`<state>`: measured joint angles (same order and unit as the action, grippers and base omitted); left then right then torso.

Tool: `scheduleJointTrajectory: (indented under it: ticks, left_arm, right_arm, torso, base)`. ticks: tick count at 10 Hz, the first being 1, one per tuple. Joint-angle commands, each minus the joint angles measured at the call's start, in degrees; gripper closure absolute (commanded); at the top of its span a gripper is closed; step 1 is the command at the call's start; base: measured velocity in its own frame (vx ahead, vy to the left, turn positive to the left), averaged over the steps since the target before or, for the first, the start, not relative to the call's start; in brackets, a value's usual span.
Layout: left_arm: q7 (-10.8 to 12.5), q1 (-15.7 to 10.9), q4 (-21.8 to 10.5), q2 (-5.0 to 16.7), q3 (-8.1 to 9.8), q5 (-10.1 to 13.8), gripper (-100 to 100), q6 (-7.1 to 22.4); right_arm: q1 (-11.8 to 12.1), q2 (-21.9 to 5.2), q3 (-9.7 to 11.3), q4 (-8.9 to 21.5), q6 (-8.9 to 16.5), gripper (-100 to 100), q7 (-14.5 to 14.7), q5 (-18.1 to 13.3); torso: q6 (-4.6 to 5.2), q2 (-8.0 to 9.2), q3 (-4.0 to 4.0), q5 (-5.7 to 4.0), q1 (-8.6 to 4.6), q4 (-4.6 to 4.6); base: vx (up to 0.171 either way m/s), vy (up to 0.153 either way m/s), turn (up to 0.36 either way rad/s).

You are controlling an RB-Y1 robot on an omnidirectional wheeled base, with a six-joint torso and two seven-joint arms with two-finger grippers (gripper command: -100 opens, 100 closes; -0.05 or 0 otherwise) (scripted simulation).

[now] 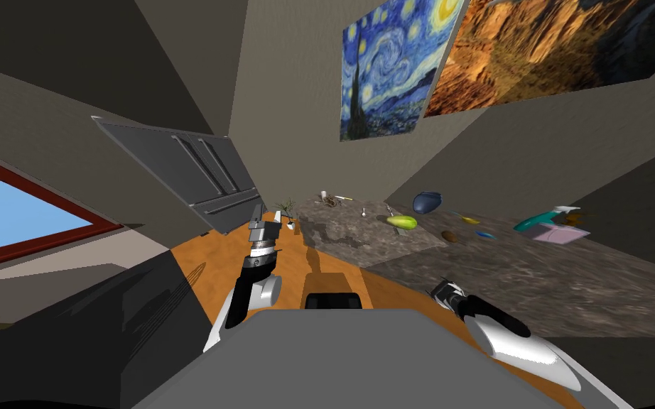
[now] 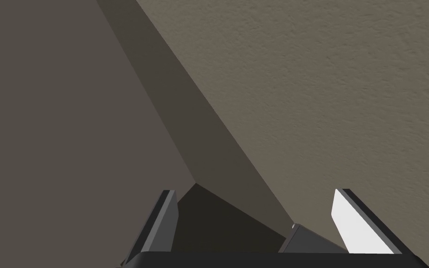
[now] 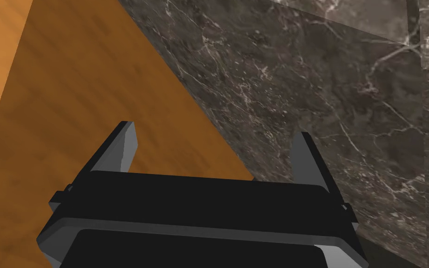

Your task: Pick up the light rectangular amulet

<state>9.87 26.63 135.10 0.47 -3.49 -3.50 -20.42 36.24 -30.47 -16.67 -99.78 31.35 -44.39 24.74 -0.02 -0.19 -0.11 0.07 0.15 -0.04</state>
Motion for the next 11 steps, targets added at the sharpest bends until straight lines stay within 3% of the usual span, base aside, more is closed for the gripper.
scheduleJointTrajectory:
  ticks: [1,2,3,4,5,6,11]
  left_arm:
    - [0.0,0.0,0.0,0.0,0.00,0.0,0,0.0]
    - [0.0,0.0,0.0,0.0,0.00,0.0,0,0.0]
    - [0.0,0.0,0.0,0.0,0.00,0.0,0,0.0]
    - [0.0,0.0,0.0,0.0,0.00,0.0,0,0.0]
    - [0.0,0.0,0.0,0.0,0.00,0.0,0,0.0]
    - [0.0,0.0,0.0,0.0,0.00,0.0,0,0.0]
    - [0.0,0.0,0.0,0.0,0.00,0.0,0,0.0]
  right_arm:
    - [0.1,-0.6,-0.7,0.5,2.9,-100,-2.0,0.9]
    - [0.1,-0.6,-0.7,0.5,3.7,-100,-2.0,0.9]
    - [0.3,-2.1,-2.0,2.4,6.3,-100,-4.9,3.3]
    - [0.3,-2.1,-2.0,2.4,7.7,-100,-5.2,3.3]
    - [0.5,-3.7,-3.3,4.1,9.7,-100,-7.5,5.7]
    - [0.5,-3.7,-3.3,4.1,11.5,-100,-8.3,5.7]
    - [1.0,-8.1,-7.2,8.8,20.7,-100,-16.7,12.8]
  torso:
    - [0.00,0.00,0.00,0.00,0.00,0.00]
    - [0.00,-0.03,-0.02,0.01,0.03,-0.01]
    - [0.01,0.04,0.01,0.00,-0.02,0.00]
    - [-0.01,-0.01,0.00,0.01,0.04,0.00]
    - [0.00,-0.03,-0.02,0.00,0.04,-0.01]
    - [-0.01,-0.09,-0.05,0.02,0.13,-0.02]
    - [0.01,-0.10,-0.07,-0.01,-0.05,-0.03]
  base:
    - [0.050,0.065,0.027]
    - [0.024,0.044,-0.005]
    - [0.043,0.070,0.056]
    - [0.050,0.067,0.041]
    - [0.070,0.092,0.083]
    - [0.061,0.064,0.034]
    - [0.073,0.046,0.081]
